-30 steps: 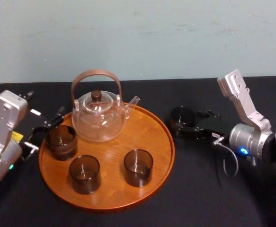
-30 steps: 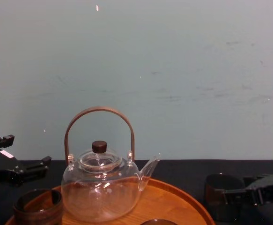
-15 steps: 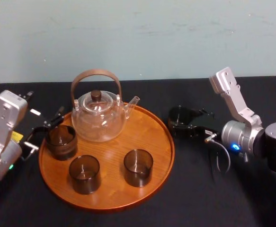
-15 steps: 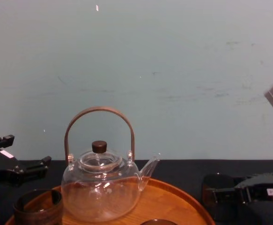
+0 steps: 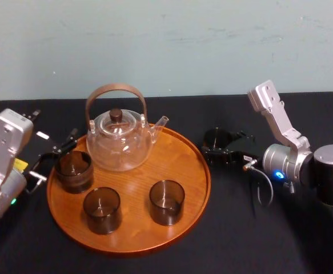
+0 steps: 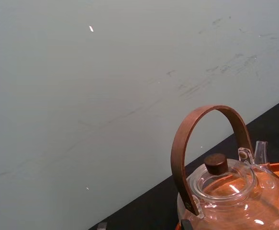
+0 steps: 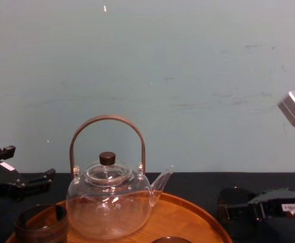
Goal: Pick up the glass from the table and place it on the tray.
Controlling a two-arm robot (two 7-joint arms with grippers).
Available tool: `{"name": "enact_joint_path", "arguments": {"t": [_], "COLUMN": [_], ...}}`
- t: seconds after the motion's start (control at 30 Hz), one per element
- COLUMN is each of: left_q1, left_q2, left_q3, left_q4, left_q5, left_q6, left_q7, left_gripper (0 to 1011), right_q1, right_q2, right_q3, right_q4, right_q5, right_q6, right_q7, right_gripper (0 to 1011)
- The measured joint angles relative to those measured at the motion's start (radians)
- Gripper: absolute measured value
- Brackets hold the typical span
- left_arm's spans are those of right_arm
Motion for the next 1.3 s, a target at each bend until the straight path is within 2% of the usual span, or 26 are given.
{"name": "enact_joint_path", "arguments": {"t": [0.57,0.8,1.3], "left_q1": [0.000,0.000,0.000], "left_q2": [0.000,0.000,0.000], "left_q3": [0.000,0.000,0.000], "left_q4": [0.000,0.000,0.000], "left_q5": [0.000,0.000,0.000], "left_q6": [0.000,0.000,0.000], "left_q7": [0.000,0.000,0.000], "left_gripper": [1001,1001,1001], "right_q1": [0.004,0.003,0.002], "right_q2": [-0.003,-0.003,-0.002], "right_q3": [-0.003,-0.002,-0.001], "right_q4": [0.006,0.005,0.004], "right_q5": [-0.009,-0.007,-0.005], "right_q6": [-0.001,-0.002,-0.002], "right_q7": [-0.001,-0.001,-0.001], "right_gripper": [1002,903,903]}}
